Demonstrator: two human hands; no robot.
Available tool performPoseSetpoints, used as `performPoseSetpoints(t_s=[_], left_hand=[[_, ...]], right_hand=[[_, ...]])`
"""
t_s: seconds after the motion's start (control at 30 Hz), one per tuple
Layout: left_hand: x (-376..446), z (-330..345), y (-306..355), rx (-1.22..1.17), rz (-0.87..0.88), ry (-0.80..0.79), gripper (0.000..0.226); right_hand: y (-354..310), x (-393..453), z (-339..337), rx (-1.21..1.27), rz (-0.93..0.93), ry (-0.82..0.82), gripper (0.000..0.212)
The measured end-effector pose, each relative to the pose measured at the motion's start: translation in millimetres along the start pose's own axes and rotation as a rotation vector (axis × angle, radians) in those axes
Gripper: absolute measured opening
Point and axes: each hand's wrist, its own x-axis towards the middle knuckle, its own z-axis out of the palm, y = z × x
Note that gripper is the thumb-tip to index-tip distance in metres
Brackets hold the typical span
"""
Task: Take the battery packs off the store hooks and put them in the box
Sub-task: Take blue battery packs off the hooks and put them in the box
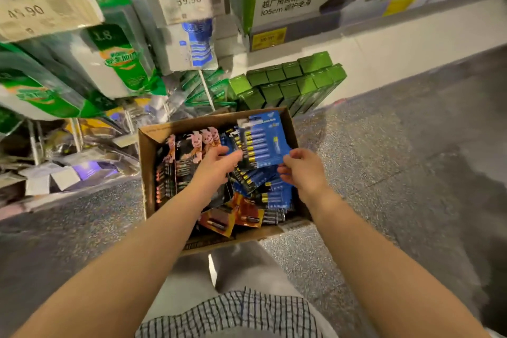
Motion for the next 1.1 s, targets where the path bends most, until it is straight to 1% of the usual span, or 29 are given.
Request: performPoseSetpoints(t_s=[0.03,0.07,0.13,0.17,0.2,0.23,0.27,0.33,0.4,0.57,0.6,0.67,0.77,0.83,0.9,0.93,1.0,1.07,1.1], left_hand=[[0,2,2,-0.078,-0.022,-0.013,0.047],[0,3,2,-0.169,-0.037,-0.034,0.045],[2,4,0,-0.377,-0.027,-0.036,0.026],[1,2,-2,-0.439,-0.02,-0.004,0.017],[1,-2,-5,-0.459,-0.007,0.037,0.015],[1,-8,-8,-0.46,0.008,0.068,0.016],[2,-15,-13,-0.45,0.034,0.084,0.018],[0,-29,-20,-0.423,0.076,0.116,0.022],[-3,-41,-25,-0.41,0.053,0.167,0.023],[-13,-62,-36,-0.421,0.0,0.238,0.022],[-14,-66,-38,-0.433,-0.005,0.247,0.022],[-16,-71,-40,-0.456,-0.014,0.26,0.02],[-17,-75,-40,-0.492,-0.019,0.265,0.015],[-18,-76,-39,-0.516,-0.026,0.263,0.014],[-18,-76,-39,-0.537,-0.028,0.253,0.02],[-17,-76,-39,-0.544,-0.025,0.245,0.021],[-17,-74,-40,-0.554,-0.013,0.222,0.016],[-15,-71,-40,-0.566,-0.013,0.182,0.012],[-15,-70,-39,-0.571,-0.011,0.153,0.014]], right_hand=[[2,-5,-1,-0.006,-0.017,-0.035,0.012],[3,-12,-1,-0.007,-0.025,-0.089,0.015],[5,-23,0,-0.047,-0.033,-0.229,0.015],[6,-25,1,-0.106,-0.04,-0.301,0.014],[4,-25,3,-0.166,-0.051,-0.35,0.012],[1,-22,5,-0.208,-0.066,-0.35,0.013],[-4,-16,7,-0.232,-0.093,-0.3,0.015],[-13,0,13,-0.238,-0.166,-0.146,0.018],[-19,16,22,-0.29,-0.215,-0.079,0.021],[-17,34,50,-0.671,-0.209,-0.116,0.045],[-17,34,54,-0.745,-0.203,-0.12,0.048],[-20,35,55,-0.806,-0.183,-0.124,0.048],[-24,38,48,-0.726,-0.108,-0.153,0.039],[-25,35,42,-0.641,-0.056,-0.211,0.027],[-24,30,37,-0.554,-0.067,-0.227,0.013],[-24,27,34,-0.507,-0.096,-0.228,0.011],[-25,18,29,-0.448,-0.149,-0.278,0.015],[-23,7,29,-0.383,-0.152,-0.383,0.018],[-21,1,33,-0.361,-0.144,-0.437,0.017]])
